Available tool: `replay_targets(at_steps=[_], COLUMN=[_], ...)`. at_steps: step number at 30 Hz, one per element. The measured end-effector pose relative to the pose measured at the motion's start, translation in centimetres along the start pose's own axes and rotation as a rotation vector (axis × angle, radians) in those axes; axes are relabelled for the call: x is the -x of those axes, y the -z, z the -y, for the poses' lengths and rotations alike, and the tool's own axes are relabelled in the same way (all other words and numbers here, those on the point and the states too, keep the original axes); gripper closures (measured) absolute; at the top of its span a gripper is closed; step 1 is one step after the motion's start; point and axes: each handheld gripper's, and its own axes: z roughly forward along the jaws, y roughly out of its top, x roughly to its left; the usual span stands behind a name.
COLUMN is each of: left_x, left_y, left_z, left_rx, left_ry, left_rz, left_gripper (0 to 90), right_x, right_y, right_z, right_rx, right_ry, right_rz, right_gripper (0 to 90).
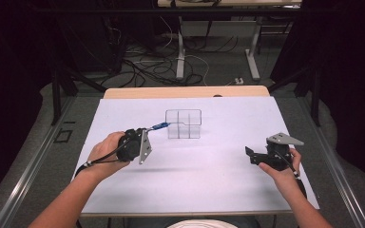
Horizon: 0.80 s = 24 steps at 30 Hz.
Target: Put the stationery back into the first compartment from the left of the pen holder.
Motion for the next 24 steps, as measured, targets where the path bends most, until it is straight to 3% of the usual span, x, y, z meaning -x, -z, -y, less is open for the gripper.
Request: replay_targets(at_steps=[1,7,16,22,24], left_x=[0.0,0.8,2.8,3.7,4.1], left_y=[0.2,0.7,1.6,2.0,2.1], left_z=[-0.1,-0.8,-2.4,-3.9,-4.2], left_rx=[0.007,0.054,0.119,0.179,0.18], left_ry=[-0.036,-0.166,-0.435,-0.554,-0.582], left_rz=[-0.019,-0.128,-0.269,-0.309,-0.305], left_gripper=[79.1,79.0,79.1,79.1,79.1], right_x=[0.0,0.0,-0.1,-0.3,-0.4], right_y=[0.0,0.0,0.0,0.1,0.1], right_z=[0.0,0.0,0.0,-0.4,-0.7], right_rx=[-0.002,-0.001,-0.009,-0.016,-0.015], right_ry=[0.002,0.005,0.014,0.02,0.018], right_rz=[-0.004,-0.004,-0.008,-0.025,-0.041], right_gripper=[10.0,10.0,10.1,13.2,14.0])
